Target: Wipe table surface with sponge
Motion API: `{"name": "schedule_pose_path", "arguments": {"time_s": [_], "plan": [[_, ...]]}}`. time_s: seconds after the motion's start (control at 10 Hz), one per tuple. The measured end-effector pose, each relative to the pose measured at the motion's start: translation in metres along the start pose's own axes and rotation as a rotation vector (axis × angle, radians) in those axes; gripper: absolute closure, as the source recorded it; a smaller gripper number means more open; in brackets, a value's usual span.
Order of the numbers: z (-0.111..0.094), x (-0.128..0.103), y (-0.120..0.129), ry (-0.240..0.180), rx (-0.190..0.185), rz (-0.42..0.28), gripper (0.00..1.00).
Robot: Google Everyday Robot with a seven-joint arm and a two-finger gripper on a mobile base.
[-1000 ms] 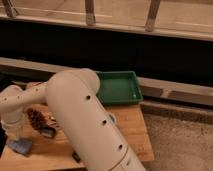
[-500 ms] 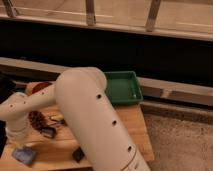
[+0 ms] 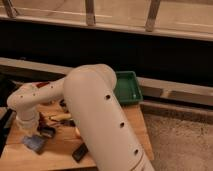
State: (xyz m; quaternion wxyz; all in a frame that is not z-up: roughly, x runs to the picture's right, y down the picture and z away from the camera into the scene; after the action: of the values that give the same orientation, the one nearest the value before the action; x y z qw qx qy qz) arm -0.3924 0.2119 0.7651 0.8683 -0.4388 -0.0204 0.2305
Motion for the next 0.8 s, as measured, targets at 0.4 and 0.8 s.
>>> {"name": "schedule_pose_path", "arguments": {"time_s": [0.4, 0.8], "plan": [[0.020, -0.051, 0.032, -0.006, -0.047, -0.121, 1.00], [0.038, -0.027, 0.061, 0.012, -0.128, -0.109, 1.00]]}}
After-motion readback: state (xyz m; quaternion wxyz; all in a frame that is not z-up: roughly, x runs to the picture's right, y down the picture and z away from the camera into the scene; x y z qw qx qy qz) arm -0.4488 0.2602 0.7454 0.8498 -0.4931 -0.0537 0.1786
